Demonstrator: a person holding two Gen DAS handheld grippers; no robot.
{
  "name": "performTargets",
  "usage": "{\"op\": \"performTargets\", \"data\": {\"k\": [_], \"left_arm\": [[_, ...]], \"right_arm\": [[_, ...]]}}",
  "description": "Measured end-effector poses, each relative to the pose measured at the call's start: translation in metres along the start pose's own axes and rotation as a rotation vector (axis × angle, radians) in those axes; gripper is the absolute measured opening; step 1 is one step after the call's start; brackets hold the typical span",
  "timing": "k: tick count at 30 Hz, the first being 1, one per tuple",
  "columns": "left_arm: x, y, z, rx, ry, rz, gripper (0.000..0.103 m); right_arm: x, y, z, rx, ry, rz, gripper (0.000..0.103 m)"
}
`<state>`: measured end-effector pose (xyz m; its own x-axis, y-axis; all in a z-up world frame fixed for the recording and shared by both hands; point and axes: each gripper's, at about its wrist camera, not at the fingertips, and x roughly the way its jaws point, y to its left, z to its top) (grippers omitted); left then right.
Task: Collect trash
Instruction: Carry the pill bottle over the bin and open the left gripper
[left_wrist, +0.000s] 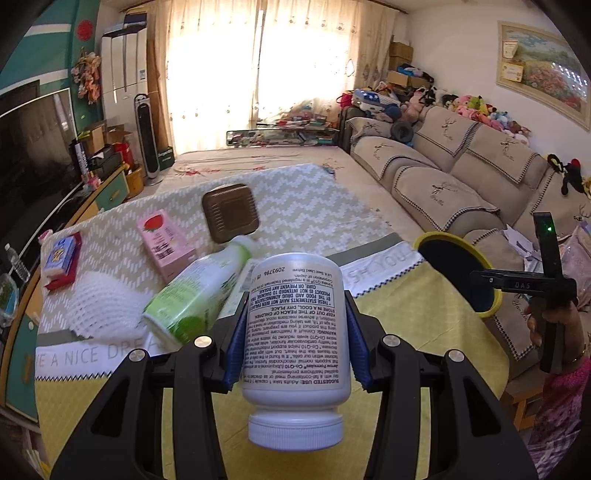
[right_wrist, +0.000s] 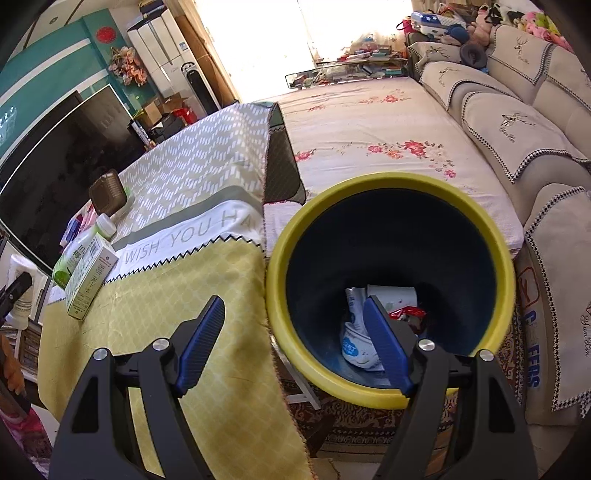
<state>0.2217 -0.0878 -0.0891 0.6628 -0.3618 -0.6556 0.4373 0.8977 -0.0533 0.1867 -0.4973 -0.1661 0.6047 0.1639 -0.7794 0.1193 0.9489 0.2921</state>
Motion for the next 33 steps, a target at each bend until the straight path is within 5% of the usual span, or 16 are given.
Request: {"op": "performTargets", "data": {"k": [10, 21, 23, 25, 33], "left_arm": [[0.063, -0.121, 0.052, 0.181, 0.019, -0.193, 0.047], [0.156, -0.26, 0.072, 0.343, 0.144, -0.354, 0.047], [0.172, -0.272, 0.073, 0.342, 0.163, -0.362, 0.049], [0.18, -0.277, 0.075, 0.324, 0.155, -0.35, 0.073], [0.137, -0.229, 0.079, 0.235, -0.017, -0.309, 0.081]], "right_arm": [[-0.064, -0.059, -0.007, 0.1, -0.148, -0.043, 0.075], [-0.109, -0.115, -0.023, 0.217, -0.238, -0.103, 0.078], [-0.112, -0.119, -0.025, 0.225, -0.242, -0.105, 0.078], [-0.113, -0.121, -0.025, 0.232, -0.243, -0.105, 0.078], [-0.095, -0.117, -0.022, 0.22, -0.208, -0.074, 0.078]]}}
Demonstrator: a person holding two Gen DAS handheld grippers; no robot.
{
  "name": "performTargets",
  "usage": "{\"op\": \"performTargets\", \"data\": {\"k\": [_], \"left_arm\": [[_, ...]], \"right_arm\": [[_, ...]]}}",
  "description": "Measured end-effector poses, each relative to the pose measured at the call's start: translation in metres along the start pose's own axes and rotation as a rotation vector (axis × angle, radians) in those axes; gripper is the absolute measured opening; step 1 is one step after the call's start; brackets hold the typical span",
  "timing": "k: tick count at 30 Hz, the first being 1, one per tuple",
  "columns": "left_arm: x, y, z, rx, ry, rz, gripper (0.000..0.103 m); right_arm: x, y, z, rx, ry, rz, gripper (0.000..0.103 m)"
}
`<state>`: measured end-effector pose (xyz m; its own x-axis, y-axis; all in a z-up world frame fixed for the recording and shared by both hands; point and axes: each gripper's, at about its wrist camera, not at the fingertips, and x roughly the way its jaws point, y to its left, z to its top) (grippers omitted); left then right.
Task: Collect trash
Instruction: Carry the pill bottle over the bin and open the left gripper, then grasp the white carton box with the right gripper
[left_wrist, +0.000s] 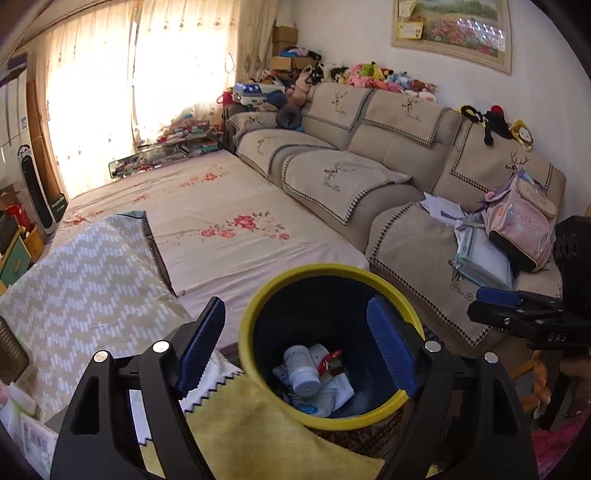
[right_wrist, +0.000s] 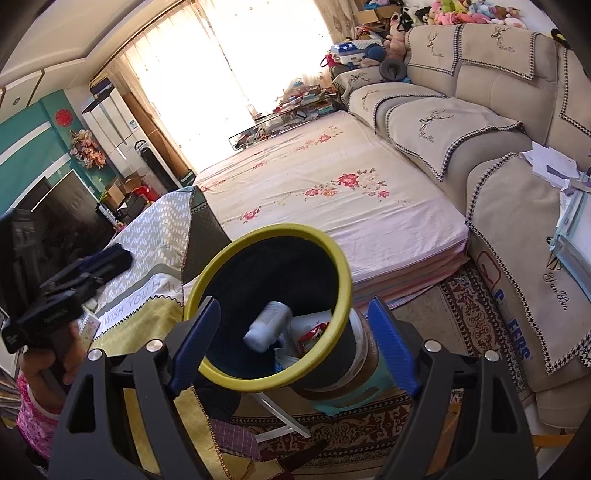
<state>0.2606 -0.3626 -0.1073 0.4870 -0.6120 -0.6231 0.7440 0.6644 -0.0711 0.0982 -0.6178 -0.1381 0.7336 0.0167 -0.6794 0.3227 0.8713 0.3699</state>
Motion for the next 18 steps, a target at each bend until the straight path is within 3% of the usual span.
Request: {"op": "performTargets", "data": {"k": [8, 18], "left_arm": [[-0.098, 0.076, -0.027, -0.13, -0.153, 0.109, 0.083], [-0.22, 0.199, -0.087, -0.304, -0.282, 0.446, 0.086]], "right_arm": [[0.027, 0.041, -0.004, -0.075, 0.068, 0.043, 0.078], [0.068, 0.145, -0.026, -0.276, 0.186, 0.152, 0.078]]}}
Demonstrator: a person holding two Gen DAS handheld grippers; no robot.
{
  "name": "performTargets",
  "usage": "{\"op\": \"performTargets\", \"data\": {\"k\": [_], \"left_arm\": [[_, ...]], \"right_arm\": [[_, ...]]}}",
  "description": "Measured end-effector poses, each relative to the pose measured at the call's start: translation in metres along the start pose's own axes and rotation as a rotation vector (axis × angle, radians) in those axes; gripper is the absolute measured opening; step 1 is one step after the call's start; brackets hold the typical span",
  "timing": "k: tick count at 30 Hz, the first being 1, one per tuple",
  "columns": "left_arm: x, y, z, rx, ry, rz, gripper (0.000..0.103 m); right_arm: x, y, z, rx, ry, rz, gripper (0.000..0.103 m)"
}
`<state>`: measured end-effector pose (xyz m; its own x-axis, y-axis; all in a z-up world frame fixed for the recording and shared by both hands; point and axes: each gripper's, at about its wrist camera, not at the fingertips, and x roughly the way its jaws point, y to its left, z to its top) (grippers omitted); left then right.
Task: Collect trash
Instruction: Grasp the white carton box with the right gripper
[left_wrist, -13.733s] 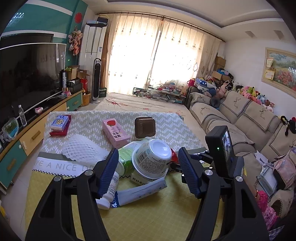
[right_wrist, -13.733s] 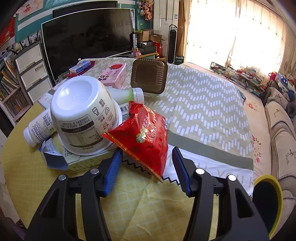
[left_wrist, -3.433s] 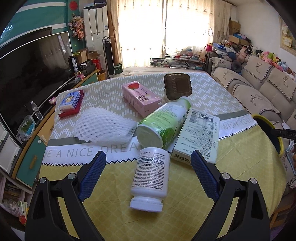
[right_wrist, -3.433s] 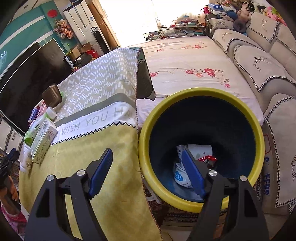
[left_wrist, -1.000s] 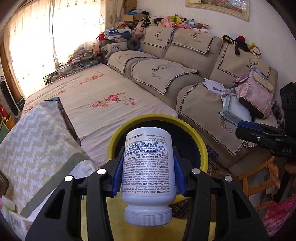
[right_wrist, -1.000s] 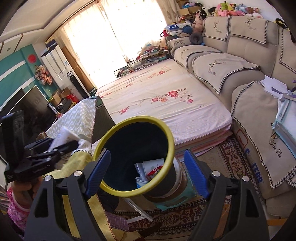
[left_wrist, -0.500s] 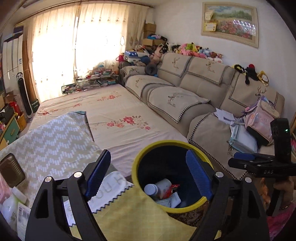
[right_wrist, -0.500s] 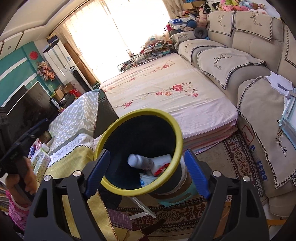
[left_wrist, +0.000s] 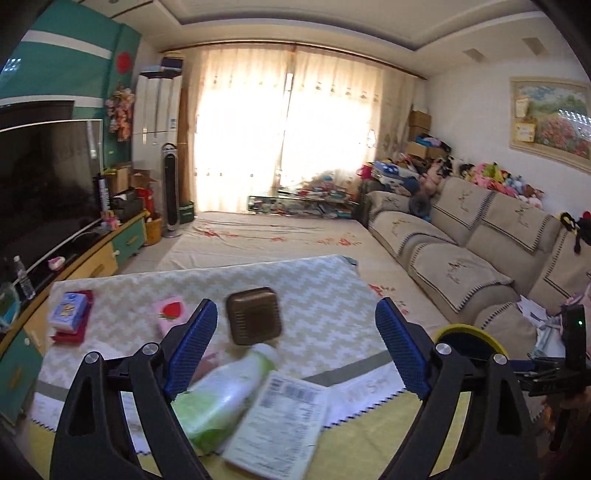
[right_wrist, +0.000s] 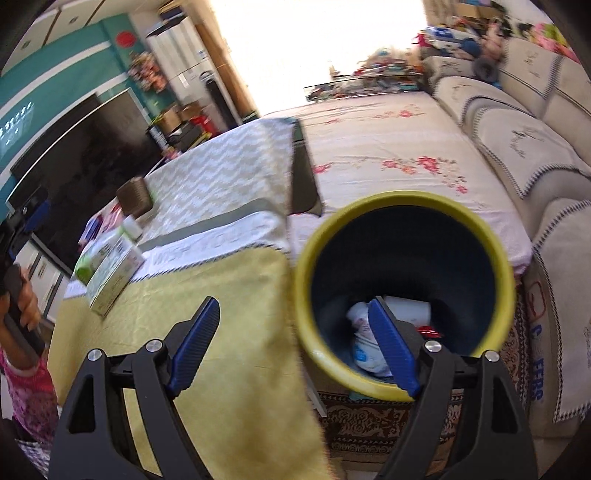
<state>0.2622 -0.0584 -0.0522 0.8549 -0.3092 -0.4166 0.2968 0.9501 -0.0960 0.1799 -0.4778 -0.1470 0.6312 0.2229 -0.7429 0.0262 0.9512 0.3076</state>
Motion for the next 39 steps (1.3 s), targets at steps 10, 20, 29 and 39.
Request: {"op": "performTargets", "data": {"k": [10, 20, 29, 39], "left_arm": [[0.005, 0.114, -0.027, -0.113, -0.026, 0.211, 0.086], [0.018, 0.114, -0.043, -0.16, -0.011, 0.168, 0.086], [0.017, 0.109, -0.045, -0.147, -0.004, 0.157, 0.086], [0.02, 0.107, -0.046, -0.138, 0.005, 0.153, 0.086]], "right_arm": [[0.051, 0.126, -0.002, -0.162, 0.076, 0.144, 0.078], [0.092, 0.242, -0.021, -0.364, 0.071, 0.137, 0.082], [0.101, 0.233, -0.019, -0.378, 0.073, 0.016, 0.082], [0.09, 0.154, 0.008, -0.213, 0.009, -0.16, 0.083]]}}
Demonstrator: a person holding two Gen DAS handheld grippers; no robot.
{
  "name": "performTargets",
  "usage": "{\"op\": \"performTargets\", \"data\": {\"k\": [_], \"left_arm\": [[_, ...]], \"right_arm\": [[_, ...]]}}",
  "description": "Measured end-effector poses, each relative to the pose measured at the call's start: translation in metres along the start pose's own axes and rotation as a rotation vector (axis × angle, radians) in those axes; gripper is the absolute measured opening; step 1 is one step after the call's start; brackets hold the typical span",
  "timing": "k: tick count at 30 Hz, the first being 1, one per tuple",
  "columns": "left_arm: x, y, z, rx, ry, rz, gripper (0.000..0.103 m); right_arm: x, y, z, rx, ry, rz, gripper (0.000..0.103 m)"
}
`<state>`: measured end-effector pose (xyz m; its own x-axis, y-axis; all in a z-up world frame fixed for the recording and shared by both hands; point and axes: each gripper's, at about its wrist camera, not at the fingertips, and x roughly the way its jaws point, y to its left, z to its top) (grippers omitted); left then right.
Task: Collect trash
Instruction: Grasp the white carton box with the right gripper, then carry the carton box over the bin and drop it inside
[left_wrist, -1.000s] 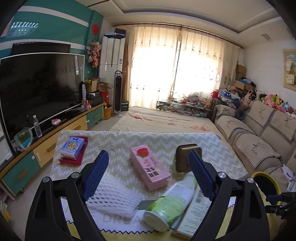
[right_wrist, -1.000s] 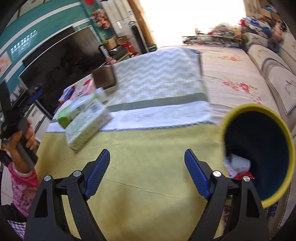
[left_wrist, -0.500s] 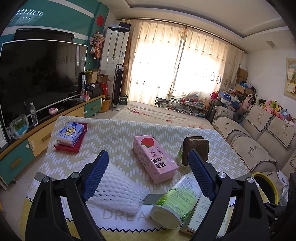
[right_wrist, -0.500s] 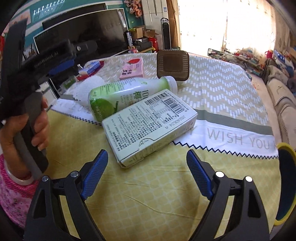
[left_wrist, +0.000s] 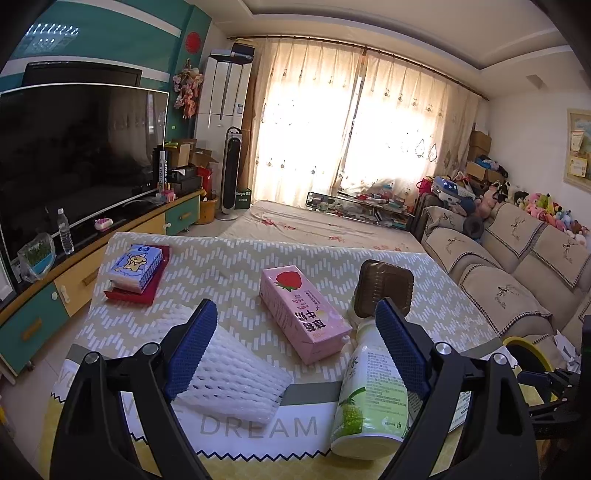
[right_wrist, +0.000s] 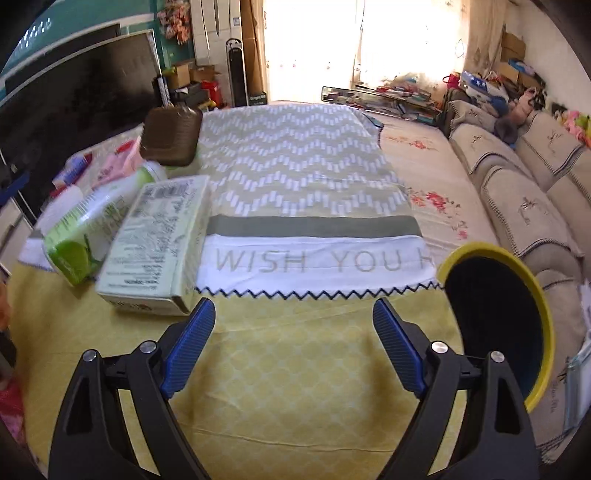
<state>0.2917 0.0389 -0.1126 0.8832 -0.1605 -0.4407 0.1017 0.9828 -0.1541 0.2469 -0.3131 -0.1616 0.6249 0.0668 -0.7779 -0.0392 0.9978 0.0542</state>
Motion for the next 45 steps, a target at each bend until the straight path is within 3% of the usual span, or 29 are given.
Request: {"op": "performTargets", "data": {"k": [4, 6, 15, 21, 25, 36, 45], "left_arm": [[0.001, 0.0, 0.0, -0.001, 0.005, 0.001, 0.086], [0.001, 0.0, 0.0, -0.004, 0.005, 0.0, 0.086], [0.001, -0.003, -0.002, 0.008, 0.004, -0.006, 0.086], [0.002, -0.007, -0.003, 0.02, 0.009, -0.016, 0.086], [0.003, -0.01, -0.004, 0.029, 0.014, -0.019, 0.086], [0.003, -0.011, -0.005, 0.039, 0.017, -0.019, 0.086], [0.005, -0.012, -0.007, 0.052, 0.02, -0.021, 0.086]], "right_arm": [[-0.003, 0.024, 0.003, -0.025, -0.024, 0.149, 0.083], [0.0, 0.046, 0.004, -0.06, -0.019, 0.184, 0.085], [0.029, 0.09, 0.009, -0.096, 0.035, 0.155, 0.085], [0.037, 0.087, 0.013, -0.077, 0.028, 0.125, 0.085], [0.036, 0.083, 0.014, -0.07, 0.021, 0.128, 0.069], [0.001, 0.061, 0.0, -0.063, 0.005, 0.207, 0.068], [-0.04, 0.016, -0.008, 0.01, -0.06, 0.207, 0.068]]}}
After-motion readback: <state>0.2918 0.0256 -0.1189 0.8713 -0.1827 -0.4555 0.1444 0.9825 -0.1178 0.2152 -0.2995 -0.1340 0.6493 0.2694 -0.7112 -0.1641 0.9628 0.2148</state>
